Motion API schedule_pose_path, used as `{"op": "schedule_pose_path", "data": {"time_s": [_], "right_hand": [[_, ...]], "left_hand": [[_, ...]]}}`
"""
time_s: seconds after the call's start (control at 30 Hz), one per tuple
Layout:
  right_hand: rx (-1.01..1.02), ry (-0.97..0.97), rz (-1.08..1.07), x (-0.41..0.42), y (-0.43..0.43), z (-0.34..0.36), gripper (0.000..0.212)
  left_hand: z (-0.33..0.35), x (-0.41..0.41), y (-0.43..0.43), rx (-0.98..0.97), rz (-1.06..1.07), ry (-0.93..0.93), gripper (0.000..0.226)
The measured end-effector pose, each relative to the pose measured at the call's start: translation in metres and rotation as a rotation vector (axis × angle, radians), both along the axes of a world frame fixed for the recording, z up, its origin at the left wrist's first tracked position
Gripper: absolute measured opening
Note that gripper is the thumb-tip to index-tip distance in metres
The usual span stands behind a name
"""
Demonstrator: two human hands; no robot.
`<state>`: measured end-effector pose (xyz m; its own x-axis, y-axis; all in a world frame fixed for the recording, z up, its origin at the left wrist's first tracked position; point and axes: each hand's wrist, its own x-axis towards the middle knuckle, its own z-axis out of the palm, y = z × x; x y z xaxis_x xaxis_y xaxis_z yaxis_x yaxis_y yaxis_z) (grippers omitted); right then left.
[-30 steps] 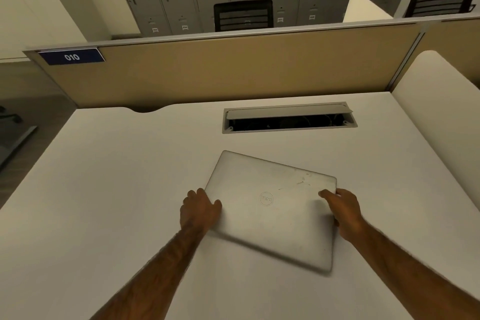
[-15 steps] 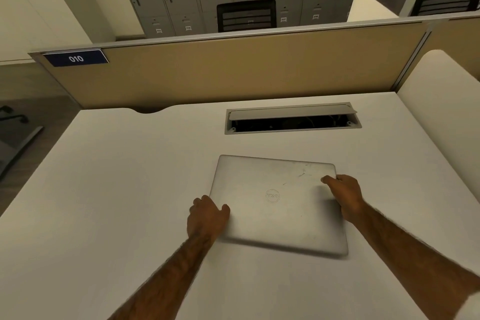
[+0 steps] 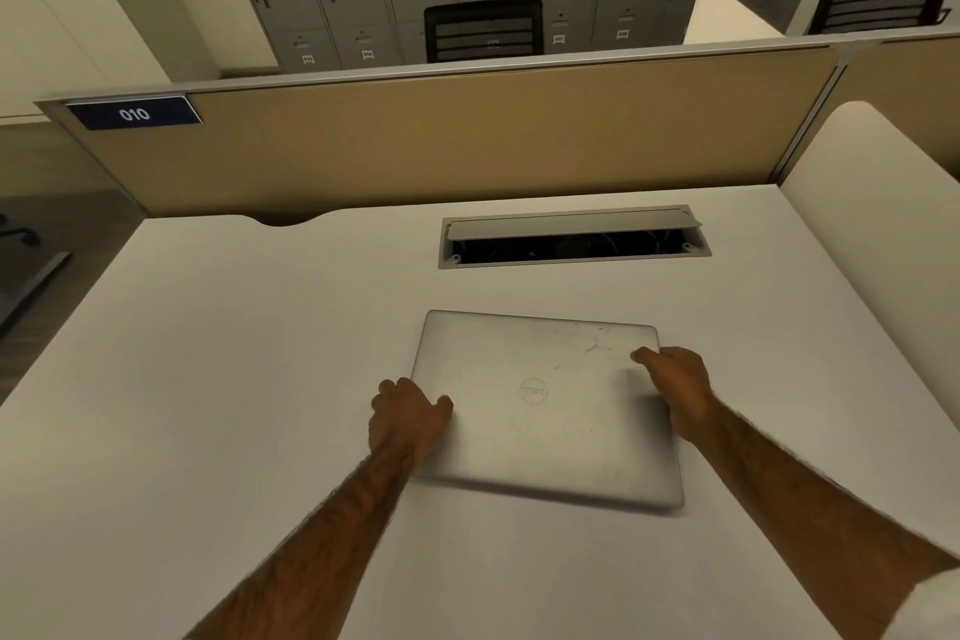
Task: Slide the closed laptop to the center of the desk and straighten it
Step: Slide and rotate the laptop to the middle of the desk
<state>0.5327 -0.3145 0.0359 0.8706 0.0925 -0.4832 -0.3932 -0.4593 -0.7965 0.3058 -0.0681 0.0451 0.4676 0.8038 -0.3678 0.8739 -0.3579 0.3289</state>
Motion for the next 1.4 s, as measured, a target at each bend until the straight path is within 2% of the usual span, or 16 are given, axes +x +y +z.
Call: {"op": "schedule_pose_path", "data": {"time_s": [0.8,0.9,1.0,1.2,1.4], "right_hand": [[-0.047,-0.033,0.048,0.017,0.018,0.009,0.025],[-0.047,-0.021,0.076,0.015,0.017,0.010,0.049],[-0.049,-0.021,0.090,0.013,0.014,0.010,0.057],[-0.132,-0.067,0.092,0.002,0.009,0.008,0.037],[-0.137,-0.133,0.047,-0.004,0.002,0.003,0.031]], "left_hand": [[0.003,-0.001,-0.011,-0.027,0.047,0.011,0.065],[0.002,0.001,-0.007,-0.036,0.058,0.011,0.066],[0.000,0.003,-0.007,-0.043,0.067,0.004,0.066],[-0.003,0.008,-0.006,-0.043,0.094,-0.034,0.066],[-0.005,0.013,0.003,-0.099,0.096,-0.110,0.065]]}}
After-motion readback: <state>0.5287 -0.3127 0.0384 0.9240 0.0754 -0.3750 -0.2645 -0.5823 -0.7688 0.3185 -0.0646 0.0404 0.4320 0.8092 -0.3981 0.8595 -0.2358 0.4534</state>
